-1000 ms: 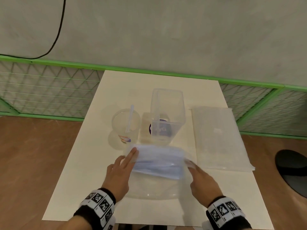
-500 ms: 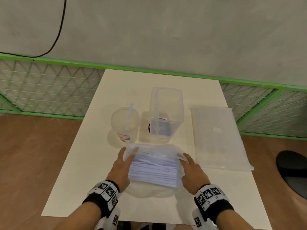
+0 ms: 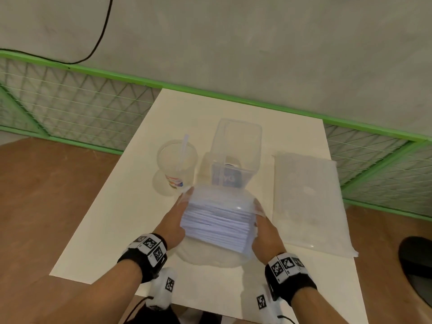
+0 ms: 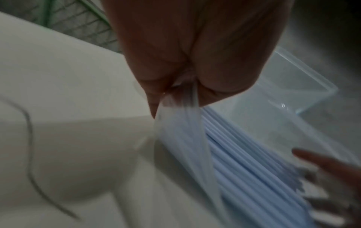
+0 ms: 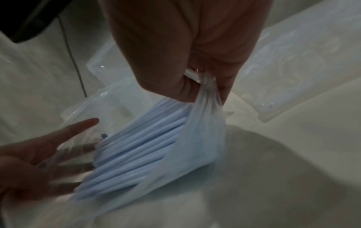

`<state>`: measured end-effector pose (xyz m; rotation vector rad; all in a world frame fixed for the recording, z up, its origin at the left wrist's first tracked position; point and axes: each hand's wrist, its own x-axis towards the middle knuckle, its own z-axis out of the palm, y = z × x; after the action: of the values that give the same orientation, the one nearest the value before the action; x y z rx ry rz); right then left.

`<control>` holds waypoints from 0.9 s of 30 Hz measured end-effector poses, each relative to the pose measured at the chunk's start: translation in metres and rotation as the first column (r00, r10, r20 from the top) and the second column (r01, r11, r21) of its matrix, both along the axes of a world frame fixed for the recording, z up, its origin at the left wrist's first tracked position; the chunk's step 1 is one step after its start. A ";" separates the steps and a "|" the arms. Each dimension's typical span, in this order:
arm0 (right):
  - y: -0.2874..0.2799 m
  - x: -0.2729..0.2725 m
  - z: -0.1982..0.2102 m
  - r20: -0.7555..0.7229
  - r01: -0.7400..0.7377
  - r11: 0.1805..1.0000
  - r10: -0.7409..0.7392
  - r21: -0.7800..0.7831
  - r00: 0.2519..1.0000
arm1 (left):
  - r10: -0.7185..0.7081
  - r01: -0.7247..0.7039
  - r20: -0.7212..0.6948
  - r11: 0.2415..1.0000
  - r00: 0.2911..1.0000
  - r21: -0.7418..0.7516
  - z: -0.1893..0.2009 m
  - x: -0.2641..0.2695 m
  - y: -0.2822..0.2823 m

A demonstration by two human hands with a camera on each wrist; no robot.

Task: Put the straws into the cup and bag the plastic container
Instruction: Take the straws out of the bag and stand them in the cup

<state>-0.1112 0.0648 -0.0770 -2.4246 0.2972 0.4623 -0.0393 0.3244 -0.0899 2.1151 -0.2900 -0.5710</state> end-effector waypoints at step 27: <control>0.150 -0.011 -0.015 0.257 -0.244 0.898 0.350 -0.367 0.901 | -0.113 0.017 0.289 0.949 0.951 0.314 0.013 -0.033 0.069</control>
<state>-0.1218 0.2144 -0.0919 -2.8364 -0.1621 0.1501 -0.0724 0.3936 -0.0766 2.5090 -0.4712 -0.3411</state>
